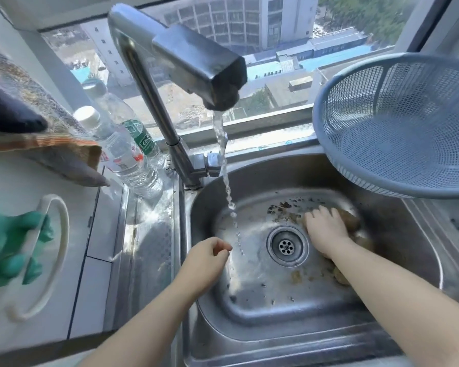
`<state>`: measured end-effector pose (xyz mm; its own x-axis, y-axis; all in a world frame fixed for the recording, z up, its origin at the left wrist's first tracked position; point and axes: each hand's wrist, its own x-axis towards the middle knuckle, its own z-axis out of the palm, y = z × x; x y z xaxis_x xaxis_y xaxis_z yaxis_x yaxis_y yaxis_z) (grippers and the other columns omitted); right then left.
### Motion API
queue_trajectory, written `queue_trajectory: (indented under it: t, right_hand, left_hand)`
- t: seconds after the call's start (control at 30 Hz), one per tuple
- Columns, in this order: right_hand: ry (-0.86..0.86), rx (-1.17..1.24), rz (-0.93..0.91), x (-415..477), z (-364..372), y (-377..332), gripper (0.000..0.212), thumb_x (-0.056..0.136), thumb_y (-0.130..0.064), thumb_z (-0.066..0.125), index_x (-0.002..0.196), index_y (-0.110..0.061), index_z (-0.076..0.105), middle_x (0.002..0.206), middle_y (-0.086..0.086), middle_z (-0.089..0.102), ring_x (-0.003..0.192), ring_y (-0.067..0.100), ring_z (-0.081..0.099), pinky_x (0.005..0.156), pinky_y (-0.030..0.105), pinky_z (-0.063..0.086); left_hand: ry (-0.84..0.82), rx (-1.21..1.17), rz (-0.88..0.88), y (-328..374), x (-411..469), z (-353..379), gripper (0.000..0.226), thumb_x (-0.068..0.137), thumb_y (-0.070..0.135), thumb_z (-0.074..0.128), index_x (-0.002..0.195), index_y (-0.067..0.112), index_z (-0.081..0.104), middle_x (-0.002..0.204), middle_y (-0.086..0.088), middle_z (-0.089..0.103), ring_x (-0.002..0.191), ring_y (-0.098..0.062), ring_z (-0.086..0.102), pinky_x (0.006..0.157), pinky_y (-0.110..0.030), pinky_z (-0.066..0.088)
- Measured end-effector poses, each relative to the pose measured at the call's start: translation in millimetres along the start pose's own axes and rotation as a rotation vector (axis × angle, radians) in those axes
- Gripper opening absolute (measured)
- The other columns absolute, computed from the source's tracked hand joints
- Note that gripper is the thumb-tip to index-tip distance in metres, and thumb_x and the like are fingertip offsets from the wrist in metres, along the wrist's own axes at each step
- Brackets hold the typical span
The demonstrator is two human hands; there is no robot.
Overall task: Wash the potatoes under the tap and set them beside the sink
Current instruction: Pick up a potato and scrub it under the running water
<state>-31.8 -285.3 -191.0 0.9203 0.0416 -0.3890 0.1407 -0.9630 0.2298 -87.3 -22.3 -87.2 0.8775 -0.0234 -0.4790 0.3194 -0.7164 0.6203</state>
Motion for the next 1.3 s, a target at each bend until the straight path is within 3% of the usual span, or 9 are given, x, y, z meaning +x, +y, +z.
queue_trajectory:
  t: [0.23, 0.43, 0.53, 0.63, 0.73, 0.83, 0.93, 1.13, 1.3]
  right_hand:
    - [-0.016, -0.142, 0.066, 15.0, 12.4, -0.3, 0.044, 0.092, -0.014, 0.041, 0.135, -0.013, 0.036, 0.137, 0.009, 0.05, 0.132, 0.028, 0.035, 0.113, 0.046, 0.018]
    - [0.043, -0.153, 0.031, 17.1, 14.4, -9.8, 0.031, 0.095, -0.015, 0.037, 0.124, -0.016, 0.046, 0.125, 0.008, 0.057, 0.116, 0.027, 0.049, 0.102, 0.038, 0.029]
    - [0.05, 0.039, -0.001, 9.3, 5.7, -25.2, 0.035, 0.091, -0.018, 0.049, 0.126, -0.015, 0.044, 0.125, 0.009, 0.055, 0.115, 0.027, 0.049, 0.097, 0.036, 0.035]
    - [-0.052, 0.54, -0.059, -9.1, -23.1, -42.4, 0.059, 0.087, -0.031, 0.063, 0.137, -0.017, 0.034, 0.132, 0.009, 0.045, 0.119, 0.029, 0.046, 0.094, 0.036, 0.039]
    - [-0.091, 0.86, -0.14, -40.0, -62.0, -56.5, 0.07, 0.082, -0.036, 0.068, 0.141, -0.02, 0.032, 0.134, 0.007, 0.042, 0.119, 0.025, 0.047, 0.092, 0.033, 0.04]
    - [-0.066, 1.005, -0.185, -69.2, -92.0, -67.4, 0.075, 0.079, -0.036, 0.071, 0.143, -0.021, 0.033, 0.134, 0.006, 0.042, 0.119, 0.021, 0.046, 0.093, 0.025, 0.037]
    - [-0.083, 1.173, -0.145, -86.7, -111.6, -77.1, 0.07, 0.074, -0.034, 0.074, 0.135, -0.026, 0.041, 0.127, 0.003, 0.046, 0.109, 0.014, 0.05, 0.086, 0.021, 0.04]
    - [0.013, 1.303, -0.039, -99.8, -132.8, -97.2, 0.052, 0.081, -0.028, 0.066, 0.128, -0.019, 0.046, 0.117, 0.002, 0.056, 0.098, 0.012, 0.054, 0.068, 0.018, 0.043]
    - [0.105, 1.263, -0.004, -104.7, -130.7, -105.6, 0.045, 0.089, -0.032, 0.054, 0.131, -0.022, 0.042, 0.122, 0.002, 0.054, 0.118, 0.022, 0.041, 0.099, 0.034, 0.036]
  left_hand:
    - [-0.004, 0.013, -0.005, -3.1, -0.4, 3.3, 0.015, 0.093, 0.018, 0.052, 0.094, 0.029, 0.062, 0.093, 0.016, 0.063, 0.084, 0.003, 0.056, 0.065, -0.004, 0.037]
    - [0.015, -0.016, -0.021, -2.5, 1.1, -2.7, 0.015, 0.093, 0.019, 0.053, 0.097, 0.029, 0.062, 0.097, 0.014, 0.065, 0.092, -0.002, 0.059, 0.071, -0.01, 0.039]
    - [0.027, -0.062, -0.045, -1.5, 0.1, -6.3, 0.015, 0.092, 0.018, 0.054, 0.096, 0.028, 0.064, 0.097, 0.01, 0.067, 0.093, -0.007, 0.062, 0.072, -0.014, 0.043]
    - [0.024, -0.144, -0.068, -0.3, -2.2, -9.3, 0.016, 0.092, 0.014, 0.054, 0.096, 0.025, 0.065, 0.098, 0.005, 0.068, 0.093, -0.012, 0.063, 0.083, -0.024, 0.047]
    - [0.026, -0.259, -0.098, 0.3, -5.5, -14.5, 0.016, 0.093, 0.012, 0.054, 0.101, 0.019, 0.065, 0.1, 0.001, 0.068, 0.084, -0.011, 0.061, 0.076, -0.023, 0.047]
    - [0.032, -0.425, -0.142, 3.9, -9.7, -18.7, 0.02, 0.094, 0.012, 0.054, 0.111, 0.013, 0.063, 0.096, -0.001, 0.063, 0.074, -0.008, 0.055, 0.066, -0.019, 0.044]
    - [-0.071, -0.674, -0.207, 16.9, -16.5, -18.2, 0.027, 0.095, 0.019, 0.052, 0.122, 0.018, 0.056, 0.1, 0.001, 0.063, 0.081, -0.012, 0.061, 0.075, -0.028, 0.05]
    - [-0.222, -1.071, -0.202, 47.4, -25.8, -5.7, 0.022, 0.101, 0.024, 0.043, 0.113, 0.022, 0.061, 0.087, 0.001, 0.071, 0.069, -0.013, 0.064, 0.065, -0.03, 0.055]
    - [-0.197, -1.192, -0.274, 58.5, -22.0, -5.4, 0.026, 0.1, 0.026, 0.045, 0.115, 0.012, 0.061, 0.071, 0.0, 0.073, 0.065, -0.014, 0.07, 0.057, -0.028, 0.054]
